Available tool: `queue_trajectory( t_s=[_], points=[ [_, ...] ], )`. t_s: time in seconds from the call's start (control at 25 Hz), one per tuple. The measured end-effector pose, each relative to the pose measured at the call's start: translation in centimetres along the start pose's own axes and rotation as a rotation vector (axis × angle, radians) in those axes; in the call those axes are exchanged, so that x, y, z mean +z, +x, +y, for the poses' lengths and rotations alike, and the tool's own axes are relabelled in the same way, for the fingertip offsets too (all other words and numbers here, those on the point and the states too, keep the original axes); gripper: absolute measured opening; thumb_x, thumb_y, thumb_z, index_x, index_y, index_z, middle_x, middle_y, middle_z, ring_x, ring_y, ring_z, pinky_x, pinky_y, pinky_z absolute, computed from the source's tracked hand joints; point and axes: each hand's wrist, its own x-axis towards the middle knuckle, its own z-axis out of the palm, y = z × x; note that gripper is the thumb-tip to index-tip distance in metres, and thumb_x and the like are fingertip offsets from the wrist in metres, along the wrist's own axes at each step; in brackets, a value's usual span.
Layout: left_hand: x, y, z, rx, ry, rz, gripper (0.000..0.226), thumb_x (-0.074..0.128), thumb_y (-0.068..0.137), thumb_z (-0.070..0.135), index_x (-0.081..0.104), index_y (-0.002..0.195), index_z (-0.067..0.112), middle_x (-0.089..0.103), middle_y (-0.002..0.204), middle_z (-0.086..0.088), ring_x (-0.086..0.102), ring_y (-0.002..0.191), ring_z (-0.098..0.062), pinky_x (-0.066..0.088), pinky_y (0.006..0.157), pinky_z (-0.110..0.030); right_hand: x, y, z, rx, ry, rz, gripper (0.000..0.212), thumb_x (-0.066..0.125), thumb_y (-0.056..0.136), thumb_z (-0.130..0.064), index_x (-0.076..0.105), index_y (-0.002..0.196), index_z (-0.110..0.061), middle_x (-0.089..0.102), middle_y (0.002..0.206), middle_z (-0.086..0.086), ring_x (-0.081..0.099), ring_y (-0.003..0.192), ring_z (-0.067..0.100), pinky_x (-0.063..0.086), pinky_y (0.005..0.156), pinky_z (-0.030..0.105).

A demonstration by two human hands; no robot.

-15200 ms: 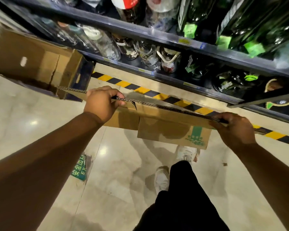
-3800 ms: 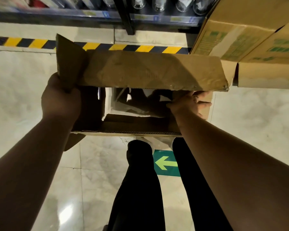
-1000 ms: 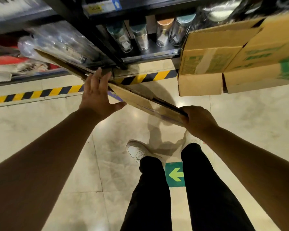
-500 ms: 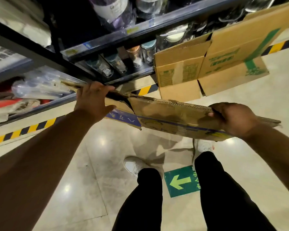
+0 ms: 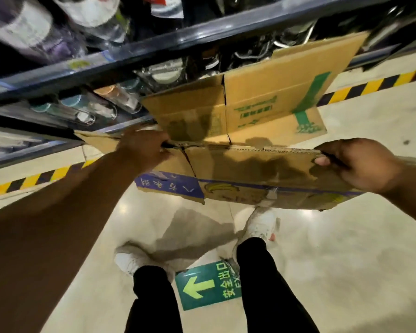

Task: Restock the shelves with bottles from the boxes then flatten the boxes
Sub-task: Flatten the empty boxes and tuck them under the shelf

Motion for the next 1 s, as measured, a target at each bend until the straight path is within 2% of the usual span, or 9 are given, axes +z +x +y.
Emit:
queue_trajectory(
  t_s=[0.08, 0.16, 0.28, 0.36, 0.48, 0.64, 0.76, 0.92, 1.0],
  points=[
    [0.0, 1.9, 3.5, -0.020, -0.034, 0.002, 0.030, 0.061, 0.093, 0.049, 0.067, 0.110, 0.025, 0.072, 0.105, -0.004, 0.064, 0.101, -0.026, 0.046, 0.089, -0.034, -0.4, 0.8, 4.3, 0.081, -0.012, -0.057, 0.026, 0.052, 0.098, -0.029, 0.068, 0.112, -0.014, 0.072, 0.100, 0.017, 0.066, 0.087, 0.040, 0.053, 0.072, 0.040],
    [-0.1, 3.2, 5.9, -0.045, -0.040, 0.004, 0.033, 0.060, 0.094, 0.047, 0.067, 0.113, 0.021, 0.072, 0.107, -0.007, 0.065, 0.103, -0.028, 0.048, 0.089, -0.035, -1.1, 2.5, 7.4, 0.127, -0.008, -0.072, 0.023, 0.058, 0.095, -0.025, 0.065, 0.115, -0.015, 0.070, 0.105, 0.017, 0.064, 0.092, 0.038, 0.054, 0.077, 0.043],
    [-1.1, 5.4, 7.7, -0.083, -0.041, 0.077, 0.038, 0.059, 0.094, 0.050, 0.067, 0.114, 0.019, 0.072, 0.108, -0.009, 0.065, 0.105, -0.031, 0.048, 0.086, -0.035, -2.6, 5.8, 9.0, 0.197, -0.098, -0.081, 0.045, 0.067, 0.089, -0.039, 0.054, 0.129, -0.023, 0.067, 0.117, 0.012, 0.060, 0.105, 0.035, 0.049, 0.084, 0.041],
    [-1.7, 6.8, 8.1, -0.103, -0.095, 0.098, 0.039, 0.059, 0.095, 0.050, 0.067, 0.112, 0.016, 0.071, 0.108, -0.011, 0.064, 0.107, -0.032, 0.043, 0.082, -0.033, -2.9, 8.0, 9.1, 0.213, -0.189, -0.064, 0.055, 0.066, 0.087, -0.047, 0.048, 0.135, -0.029, 0.063, 0.125, 0.009, 0.055, 0.116, 0.035, 0.041, 0.094, 0.045],
    [-2.4, 8.6, 8.1, -0.146, -0.211, 0.072, 0.045, 0.059, 0.093, 0.054, 0.065, 0.117, 0.016, 0.069, 0.110, -0.010, 0.062, 0.107, -0.031, 0.041, 0.079, -0.032, -2.8, 10.6, 9.6, 0.240, -0.203, 0.014, 0.043, 0.058, 0.090, -0.052, 0.055, 0.127, -0.031, 0.063, 0.121, 0.011, 0.053, 0.117, 0.036, 0.035, 0.100, 0.049],
    [-1.5, 10.4, 7.8, -0.095, -0.281, 0.060, 0.044, 0.060, 0.092, 0.055, 0.063, 0.114, 0.017, 0.067, 0.102, -0.007, 0.057, 0.090, -0.022, 0.039, 0.073, -0.030, -3.2, 13.4, 10.7, 0.285, -0.137, 0.014, 0.036, 0.060, 0.092, -0.047, 0.061, 0.121, -0.026, 0.064, 0.115, 0.014, 0.055, 0.111, 0.036, 0.035, 0.097, 0.047],
    [-0.3, 12.3, 7.0, -0.113, -0.295, 0.068, 0.042, 0.063, 0.093, 0.048, 0.065, 0.118, 0.014, 0.067, 0.109, -0.009, 0.060, 0.099, -0.025, 0.047, 0.082, -0.036, -2.8, 15.8, 11.1, 0.250, -0.143, 0.020, 0.034, 0.062, 0.091, -0.044, 0.063, 0.118, -0.023, 0.064, 0.115, 0.017, 0.055, 0.111, 0.038, 0.036, 0.096, 0.048],
    [1.6, 15.0, 5.7, -0.125, -0.128, 0.353, 0.048, 0.074, 0.076, 0.043, 0.075, 0.096, 0.000, 0.061, 0.118, -0.029, 0.059, 0.108, -0.051, 0.044, 0.092, -0.051, -1.8, 19.3, 12.0, 0.188, -0.148, 0.061, 0.044, 0.062, 0.089, -0.045, 0.058, 0.126, -0.020, 0.052, 0.128, 0.019, 0.049, 0.119, 0.042, 0.033, 0.105, 0.055],
    [2.2, 15.5, 4.8, -0.136, -0.149, 0.286, 0.053, 0.073, 0.079, 0.044, 0.071, 0.115, 0.005, 0.049, 0.140, -0.027, 0.047, 0.125, -0.051, 0.037, 0.106, -0.048, -1.7, 20.8, 12.7, 0.152, -0.143, 0.049, 0.057, 0.068, 0.084, -0.049, 0.054, 0.132, -0.023, 0.040, 0.139, 0.019, 0.044, 0.122, 0.046, 0.036, 0.105, 0.053]
  ],
)
